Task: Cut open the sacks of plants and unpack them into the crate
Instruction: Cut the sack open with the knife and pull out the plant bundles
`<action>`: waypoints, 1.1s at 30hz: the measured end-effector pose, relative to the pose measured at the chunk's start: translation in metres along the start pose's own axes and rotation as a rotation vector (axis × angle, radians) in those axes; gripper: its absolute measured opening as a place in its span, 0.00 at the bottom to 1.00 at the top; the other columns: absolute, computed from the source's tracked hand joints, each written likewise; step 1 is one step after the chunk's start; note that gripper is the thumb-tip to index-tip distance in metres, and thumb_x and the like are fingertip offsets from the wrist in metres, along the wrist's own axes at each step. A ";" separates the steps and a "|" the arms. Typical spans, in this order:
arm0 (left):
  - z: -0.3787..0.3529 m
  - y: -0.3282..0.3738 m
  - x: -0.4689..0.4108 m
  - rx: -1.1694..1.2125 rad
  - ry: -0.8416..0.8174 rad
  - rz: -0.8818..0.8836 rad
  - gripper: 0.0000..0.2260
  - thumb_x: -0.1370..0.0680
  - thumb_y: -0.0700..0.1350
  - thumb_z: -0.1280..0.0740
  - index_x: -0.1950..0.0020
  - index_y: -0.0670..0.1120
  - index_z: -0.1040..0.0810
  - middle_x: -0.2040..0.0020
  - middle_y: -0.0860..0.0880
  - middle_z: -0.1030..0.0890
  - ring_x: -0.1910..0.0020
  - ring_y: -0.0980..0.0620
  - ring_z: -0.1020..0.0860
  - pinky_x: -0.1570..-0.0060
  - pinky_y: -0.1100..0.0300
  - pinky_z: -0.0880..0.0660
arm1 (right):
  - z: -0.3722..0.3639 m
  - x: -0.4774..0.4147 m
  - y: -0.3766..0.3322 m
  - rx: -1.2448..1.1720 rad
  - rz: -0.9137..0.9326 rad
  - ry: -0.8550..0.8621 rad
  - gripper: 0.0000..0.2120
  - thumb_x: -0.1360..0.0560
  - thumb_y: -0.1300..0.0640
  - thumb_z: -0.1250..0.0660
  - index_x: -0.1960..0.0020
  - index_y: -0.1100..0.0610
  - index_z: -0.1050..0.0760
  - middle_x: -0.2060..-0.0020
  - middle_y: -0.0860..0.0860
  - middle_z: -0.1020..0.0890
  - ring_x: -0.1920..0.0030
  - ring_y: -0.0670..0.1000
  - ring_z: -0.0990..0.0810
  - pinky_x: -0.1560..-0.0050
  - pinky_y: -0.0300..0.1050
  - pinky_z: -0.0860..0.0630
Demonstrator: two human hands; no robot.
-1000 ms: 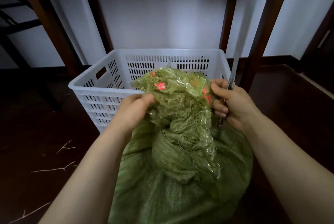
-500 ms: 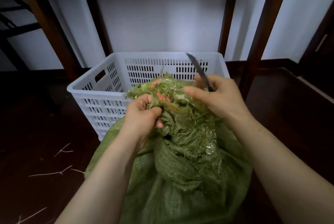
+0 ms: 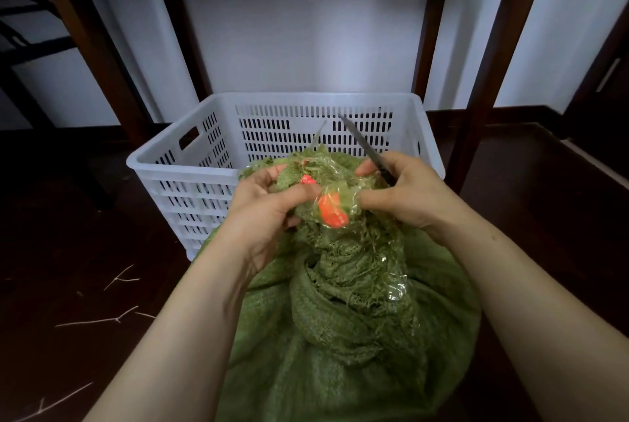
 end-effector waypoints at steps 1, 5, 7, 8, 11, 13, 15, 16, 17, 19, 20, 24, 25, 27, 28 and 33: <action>0.000 0.001 0.000 0.023 0.000 -0.004 0.25 0.38 0.35 0.26 0.43 0.43 0.27 0.58 0.47 0.17 0.65 0.53 0.21 0.72 0.62 0.31 | -0.001 0.000 0.000 0.073 0.020 -0.010 0.13 0.33 0.59 0.25 0.53 0.50 0.24 0.62 0.46 0.24 0.65 0.46 0.27 0.62 0.42 0.27; -0.010 0.005 0.005 -0.017 -0.037 0.009 0.21 0.36 0.49 0.25 0.47 0.43 0.26 0.67 0.52 0.19 0.73 0.58 0.27 0.75 0.64 0.37 | 0.005 -0.003 0.000 0.205 0.116 0.130 0.03 0.29 0.52 0.29 0.59 0.45 0.22 0.69 0.45 0.22 0.69 0.47 0.26 0.58 0.51 0.23; -0.013 0.002 0.006 -0.139 0.004 0.014 0.31 0.41 0.60 0.23 0.46 0.44 0.25 0.63 0.52 0.18 0.72 0.58 0.26 0.73 0.64 0.35 | 0.003 -0.002 -0.002 0.244 0.141 0.162 0.06 0.29 0.44 0.30 0.59 0.45 0.19 0.70 0.45 0.20 0.65 0.49 0.22 0.56 0.54 0.21; -0.014 -0.001 0.007 -0.164 0.033 0.029 0.31 0.40 0.58 0.22 0.44 0.44 0.26 0.61 0.50 0.17 0.72 0.58 0.24 0.73 0.65 0.32 | 0.002 -0.002 -0.003 0.239 0.146 0.175 0.09 0.30 0.41 0.30 0.58 0.46 0.18 0.68 0.46 0.19 0.62 0.50 0.20 0.55 0.56 0.21; -0.016 -0.011 0.006 -0.165 0.056 0.078 0.25 0.31 0.33 0.28 0.36 0.40 0.30 0.63 0.45 0.18 0.77 0.56 0.22 0.79 0.67 0.31 | 0.004 0.000 -0.001 0.203 0.139 0.256 0.16 0.30 0.40 0.30 0.56 0.53 0.18 0.65 0.52 0.17 0.60 0.55 0.19 0.53 0.58 0.21; -0.015 -0.012 0.005 -0.176 0.022 0.085 0.27 0.31 0.26 0.33 0.35 0.40 0.33 0.67 0.46 0.18 0.77 0.53 0.23 0.79 0.61 0.28 | 0.007 0.000 0.005 0.117 0.102 0.291 0.15 0.29 0.44 0.29 0.58 0.56 0.18 0.67 0.55 0.17 0.65 0.56 0.20 0.55 0.56 0.21; -0.012 -0.008 0.004 -0.180 -0.005 0.075 0.24 0.31 0.23 0.35 0.40 0.42 0.30 0.63 0.44 0.18 0.75 0.52 0.23 0.76 0.58 0.28 | 0.010 0.000 0.010 -0.011 0.040 0.287 0.12 0.29 0.47 0.28 0.64 0.56 0.19 0.73 0.55 0.22 0.70 0.54 0.25 0.61 0.49 0.24; -0.011 -0.006 0.004 -0.166 -0.017 0.070 0.23 0.31 0.22 0.36 0.42 0.42 0.30 0.61 0.43 0.20 0.75 0.51 0.22 0.74 0.57 0.27 | 0.010 0.000 0.012 -0.068 0.007 0.279 0.11 0.29 0.49 0.27 0.66 0.54 0.20 0.73 0.53 0.23 0.69 0.52 0.26 0.61 0.47 0.26; -0.011 -0.003 0.004 -0.148 -0.035 0.066 0.23 0.32 0.21 0.37 0.42 0.41 0.30 0.61 0.43 0.21 0.75 0.51 0.22 0.73 0.56 0.26 | 0.010 0.001 0.014 -0.117 -0.021 0.273 0.10 0.29 0.50 0.27 0.67 0.52 0.20 0.71 0.53 0.22 0.68 0.52 0.25 0.60 0.44 0.26; -0.011 0.001 0.005 -0.115 -0.062 0.058 0.23 0.32 0.19 0.39 0.44 0.40 0.30 0.62 0.44 0.22 0.76 0.52 0.22 0.76 0.58 0.25 | 0.009 0.000 0.018 -0.225 -0.081 0.265 0.09 0.30 0.52 0.26 0.65 0.55 0.20 0.66 0.57 0.21 0.64 0.54 0.23 0.56 0.46 0.23; -0.011 0.002 0.005 -0.103 -0.071 0.058 0.22 0.32 0.19 0.40 0.46 0.41 0.29 0.62 0.44 0.22 0.76 0.53 0.22 0.77 0.61 0.25 | 0.009 -0.001 0.021 -0.283 -0.120 0.261 0.09 0.30 0.53 0.25 0.62 0.58 0.19 0.65 0.58 0.21 0.63 0.55 0.22 0.54 0.49 0.22; -0.006 -0.001 0.003 -0.110 -0.102 0.046 0.27 0.33 0.19 0.40 0.40 0.40 0.29 0.52 0.42 0.23 0.67 0.50 0.21 0.69 0.55 0.25 | 0.015 -0.002 0.035 -0.497 -0.264 0.307 0.08 0.29 0.58 0.27 0.59 0.63 0.20 0.78 0.47 0.22 0.78 0.46 0.27 0.76 0.39 0.27; -0.005 -0.003 0.002 -0.117 -0.097 0.046 0.26 0.33 0.19 0.40 0.39 0.40 0.29 0.50 0.41 0.23 0.66 0.49 0.22 0.68 0.54 0.26 | 0.016 -0.002 0.037 -0.542 -0.273 0.320 0.08 0.28 0.59 0.28 0.56 0.65 0.20 0.81 0.46 0.24 0.83 0.44 0.34 0.82 0.35 0.36; -0.001 -0.005 0.001 -0.108 -0.082 0.056 0.24 0.32 0.20 0.41 0.43 0.41 0.28 0.53 0.42 0.24 0.67 0.49 0.24 0.69 0.54 0.26 | 0.020 -0.002 0.038 -0.609 -0.257 0.336 0.10 0.25 0.60 0.31 0.52 0.69 0.21 0.82 0.46 0.25 0.84 0.43 0.40 0.83 0.34 0.43; 0.000 -0.006 0.001 -0.091 -0.073 0.062 0.23 0.32 0.20 0.41 0.45 0.42 0.28 0.55 0.42 0.25 0.68 0.49 0.25 0.69 0.54 0.27 | 0.021 -0.001 0.038 -0.617 -0.246 0.343 0.10 0.24 0.60 0.32 0.51 0.69 0.21 0.83 0.46 0.25 0.85 0.42 0.40 0.83 0.34 0.43; 0.003 -0.001 0.002 -0.046 0.021 0.064 0.20 0.27 0.23 0.42 0.49 0.47 0.28 0.59 0.47 0.29 0.65 0.53 0.29 0.56 0.52 0.27 | 0.030 -0.002 0.037 -0.568 -0.166 0.417 0.11 0.22 0.56 0.34 0.56 0.64 0.21 0.66 0.51 0.17 0.82 0.43 0.38 0.82 0.34 0.41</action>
Point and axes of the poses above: each hand's wrist, its own x-axis away from the middle knuckle, its own z-axis out of the back of the hand, y = z × x, the point moved 7 cm from there along -x, towards the middle knuckle
